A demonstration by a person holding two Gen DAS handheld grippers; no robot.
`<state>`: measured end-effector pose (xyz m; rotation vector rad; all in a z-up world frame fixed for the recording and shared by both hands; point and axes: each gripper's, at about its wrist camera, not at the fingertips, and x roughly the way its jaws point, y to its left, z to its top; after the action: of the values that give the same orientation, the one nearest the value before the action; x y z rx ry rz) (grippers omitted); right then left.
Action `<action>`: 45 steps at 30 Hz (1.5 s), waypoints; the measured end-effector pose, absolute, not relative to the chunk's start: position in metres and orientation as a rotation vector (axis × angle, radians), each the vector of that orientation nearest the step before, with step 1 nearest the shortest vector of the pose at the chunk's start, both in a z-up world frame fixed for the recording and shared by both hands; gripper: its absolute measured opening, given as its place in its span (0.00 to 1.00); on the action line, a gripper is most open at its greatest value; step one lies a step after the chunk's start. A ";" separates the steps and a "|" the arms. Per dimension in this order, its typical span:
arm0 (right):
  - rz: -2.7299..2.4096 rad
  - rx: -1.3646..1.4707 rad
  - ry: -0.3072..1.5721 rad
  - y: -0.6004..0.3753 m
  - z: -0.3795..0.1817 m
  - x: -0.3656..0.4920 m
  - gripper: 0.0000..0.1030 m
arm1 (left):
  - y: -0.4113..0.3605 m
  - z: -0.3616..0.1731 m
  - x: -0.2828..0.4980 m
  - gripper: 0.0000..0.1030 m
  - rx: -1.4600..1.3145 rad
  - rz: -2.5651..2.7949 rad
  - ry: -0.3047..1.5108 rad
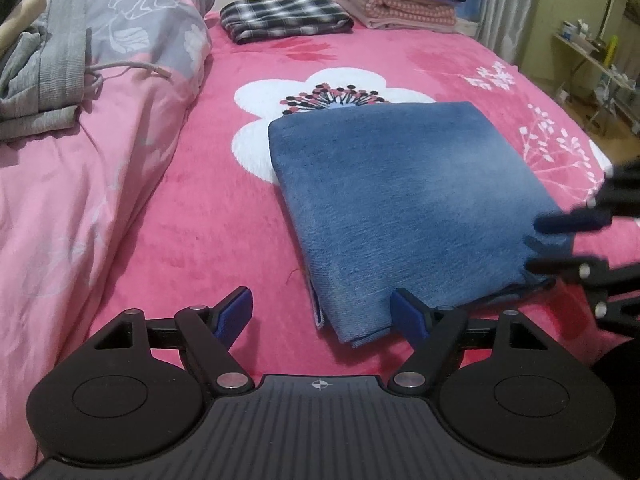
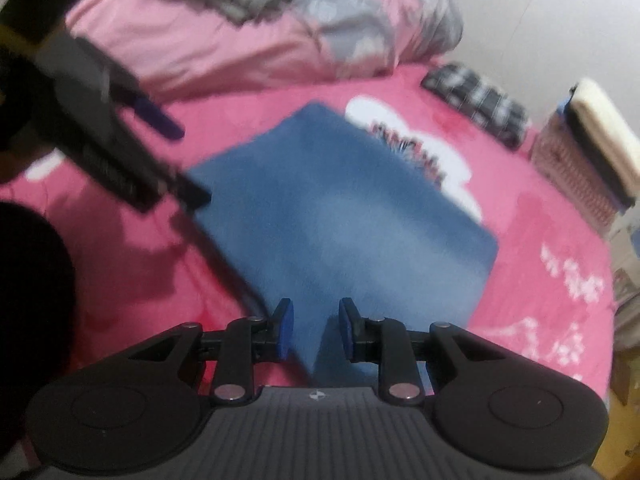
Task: Fold clothes
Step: 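Hold the left tool at the jeans bundle corner while the right tool presses, then press both open tools against the folded jeans edge to square the bundle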
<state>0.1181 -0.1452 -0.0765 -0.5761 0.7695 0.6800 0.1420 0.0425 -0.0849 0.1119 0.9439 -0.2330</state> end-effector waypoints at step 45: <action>0.498 -0.245 0.942 -0.214 -0.084 0.155 0.25 | -0.015 -0.082 0.142 0.69 0.276 -0.272 0.902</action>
<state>0.1553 -0.2144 -0.0841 -0.2445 0.9422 0.4982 0.1417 -0.0151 -0.0822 0.2759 0.9016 -0.2718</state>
